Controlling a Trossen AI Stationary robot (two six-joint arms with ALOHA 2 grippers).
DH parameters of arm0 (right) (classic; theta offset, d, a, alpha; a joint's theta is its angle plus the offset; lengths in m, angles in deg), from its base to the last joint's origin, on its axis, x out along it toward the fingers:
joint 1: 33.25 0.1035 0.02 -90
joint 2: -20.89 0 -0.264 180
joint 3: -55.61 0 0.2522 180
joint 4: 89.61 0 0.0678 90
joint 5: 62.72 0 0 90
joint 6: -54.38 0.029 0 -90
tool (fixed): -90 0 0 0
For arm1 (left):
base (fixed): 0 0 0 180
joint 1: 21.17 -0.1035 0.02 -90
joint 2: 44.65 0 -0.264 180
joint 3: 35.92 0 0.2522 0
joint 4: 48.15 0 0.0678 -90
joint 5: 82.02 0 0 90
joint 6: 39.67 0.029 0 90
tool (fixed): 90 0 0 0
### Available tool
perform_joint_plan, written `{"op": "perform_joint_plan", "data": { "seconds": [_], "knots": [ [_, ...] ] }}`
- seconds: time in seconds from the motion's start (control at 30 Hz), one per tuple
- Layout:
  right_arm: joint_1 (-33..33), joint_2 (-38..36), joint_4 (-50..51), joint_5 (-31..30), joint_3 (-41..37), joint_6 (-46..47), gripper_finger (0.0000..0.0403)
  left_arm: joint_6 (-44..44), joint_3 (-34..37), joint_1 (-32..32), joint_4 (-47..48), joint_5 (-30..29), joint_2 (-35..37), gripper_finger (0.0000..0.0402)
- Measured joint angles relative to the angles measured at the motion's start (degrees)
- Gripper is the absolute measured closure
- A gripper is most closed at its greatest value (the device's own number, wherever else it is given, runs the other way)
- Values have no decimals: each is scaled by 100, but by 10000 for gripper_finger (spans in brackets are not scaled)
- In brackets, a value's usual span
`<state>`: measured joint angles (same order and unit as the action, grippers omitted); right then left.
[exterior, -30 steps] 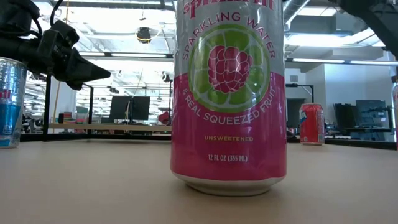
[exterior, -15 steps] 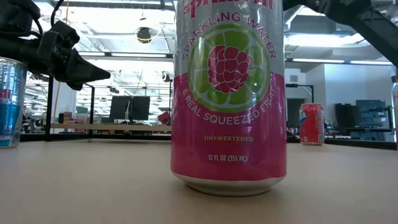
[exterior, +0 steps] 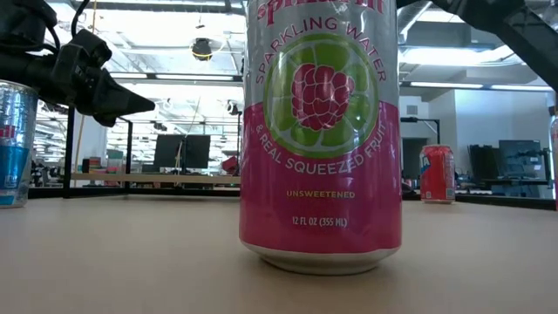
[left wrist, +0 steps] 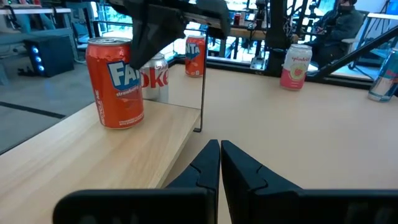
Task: Place canned beverage on shelf
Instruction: Put the bottom red soda can on the shelf
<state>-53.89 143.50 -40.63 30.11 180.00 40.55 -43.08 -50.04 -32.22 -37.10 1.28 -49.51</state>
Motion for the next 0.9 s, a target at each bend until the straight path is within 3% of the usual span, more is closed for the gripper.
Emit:
{"op": "perform_joint_plan", "data": {
  "seconds": [0.6,0.9],
  "knots": [
    [-43,0,163,-1041,0,179,384,-1,0,-1,-1,0,0,402],
    [40,0,-9,-732,0,166,384,22,0,-2,0,0,0,402]
  ]
}}
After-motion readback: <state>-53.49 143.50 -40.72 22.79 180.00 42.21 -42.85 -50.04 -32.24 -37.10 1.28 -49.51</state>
